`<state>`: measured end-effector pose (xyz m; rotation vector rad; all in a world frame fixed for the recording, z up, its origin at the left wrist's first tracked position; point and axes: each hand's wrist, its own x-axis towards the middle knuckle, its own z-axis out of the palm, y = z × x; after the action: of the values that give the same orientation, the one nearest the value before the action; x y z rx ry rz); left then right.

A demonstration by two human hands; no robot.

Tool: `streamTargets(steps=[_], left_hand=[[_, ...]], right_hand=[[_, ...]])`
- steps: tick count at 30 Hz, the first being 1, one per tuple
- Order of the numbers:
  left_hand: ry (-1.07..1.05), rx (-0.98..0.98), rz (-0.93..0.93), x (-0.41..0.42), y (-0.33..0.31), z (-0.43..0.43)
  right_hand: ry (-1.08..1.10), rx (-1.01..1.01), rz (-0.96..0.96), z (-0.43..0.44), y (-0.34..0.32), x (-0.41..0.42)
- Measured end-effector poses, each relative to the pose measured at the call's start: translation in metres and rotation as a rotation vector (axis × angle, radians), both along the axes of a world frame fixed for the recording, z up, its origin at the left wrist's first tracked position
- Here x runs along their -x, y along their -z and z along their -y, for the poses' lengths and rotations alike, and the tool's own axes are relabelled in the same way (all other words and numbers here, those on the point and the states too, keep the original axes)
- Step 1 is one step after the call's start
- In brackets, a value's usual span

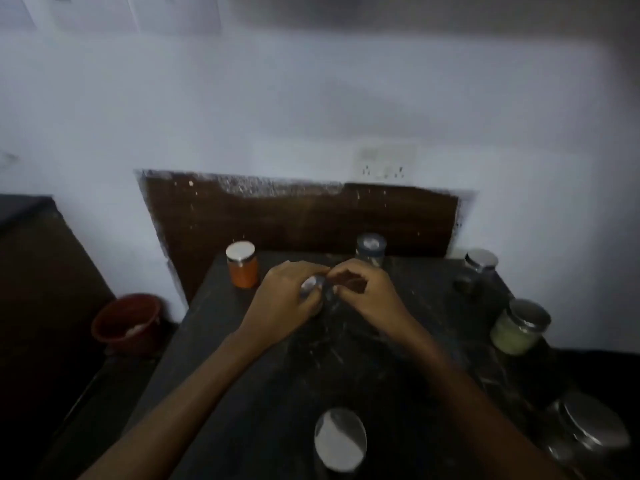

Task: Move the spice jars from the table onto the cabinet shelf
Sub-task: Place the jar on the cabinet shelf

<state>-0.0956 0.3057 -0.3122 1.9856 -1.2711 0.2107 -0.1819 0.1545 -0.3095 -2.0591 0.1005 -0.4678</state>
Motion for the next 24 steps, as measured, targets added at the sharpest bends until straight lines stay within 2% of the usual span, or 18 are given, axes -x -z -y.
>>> streamTargets(steps=[7, 11, 13, 17, 20, 24], left_hand=[[0.043, -0.278, -0.291, 0.068, 0.096, -0.028], [0.012, -0.367, -0.431, 0.099, 0.136, -0.055], [-0.003, -0.384, -0.473, 0.108, 0.147, -0.064], [0.004, -0.448, -0.488, 0.118, 0.160, -0.075], [0.022, -0.500, -0.499, 0.120, 0.159, -0.078], [0.057, -0.529, -0.532, 0.119, 0.158, -0.078]], right_hand=[[-0.089, -0.043, -0.361, -0.010, 0.084, 0.076], [-0.194, -0.141, -0.546, -0.018, 0.125, 0.116], [-0.248, -0.085, -0.608, -0.026, 0.143, 0.127], [-0.205, 0.046, -0.530, -0.041, 0.168, 0.129], [-0.111, -0.030, -0.475, -0.043, 0.171, 0.126], [-0.098, -0.132, -0.448, -0.040, 0.170, 0.127]])
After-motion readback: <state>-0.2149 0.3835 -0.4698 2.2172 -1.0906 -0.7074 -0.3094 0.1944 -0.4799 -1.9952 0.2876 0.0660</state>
